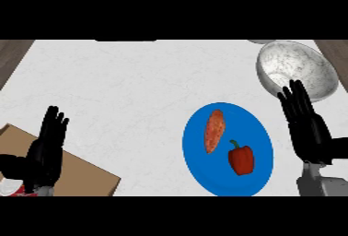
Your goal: Pick the sweet potato from the plate and place it in the bowl
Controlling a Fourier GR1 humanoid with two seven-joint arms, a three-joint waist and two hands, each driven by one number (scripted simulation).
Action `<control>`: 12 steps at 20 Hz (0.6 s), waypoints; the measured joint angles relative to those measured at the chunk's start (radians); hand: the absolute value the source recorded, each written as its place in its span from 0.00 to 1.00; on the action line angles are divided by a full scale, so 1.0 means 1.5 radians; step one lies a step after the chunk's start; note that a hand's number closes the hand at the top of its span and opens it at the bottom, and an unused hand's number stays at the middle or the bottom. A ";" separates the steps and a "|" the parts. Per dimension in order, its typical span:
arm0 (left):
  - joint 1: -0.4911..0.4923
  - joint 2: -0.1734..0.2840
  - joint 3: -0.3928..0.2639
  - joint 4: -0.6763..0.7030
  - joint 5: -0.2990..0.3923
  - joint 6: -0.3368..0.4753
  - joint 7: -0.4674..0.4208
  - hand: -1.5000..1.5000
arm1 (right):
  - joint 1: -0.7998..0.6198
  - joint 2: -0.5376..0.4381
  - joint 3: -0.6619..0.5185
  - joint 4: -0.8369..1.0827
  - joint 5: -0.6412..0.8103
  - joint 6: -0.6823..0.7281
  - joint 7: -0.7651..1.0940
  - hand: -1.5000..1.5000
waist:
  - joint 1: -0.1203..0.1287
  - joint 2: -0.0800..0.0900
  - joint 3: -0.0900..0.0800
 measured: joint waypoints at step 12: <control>-0.103 0.110 -0.036 -0.003 0.003 -0.147 0.117 0.50 | 0.014 0.062 0.117 0.013 0.346 -0.356 0.070 0.00 | -0.007 0.025 -0.003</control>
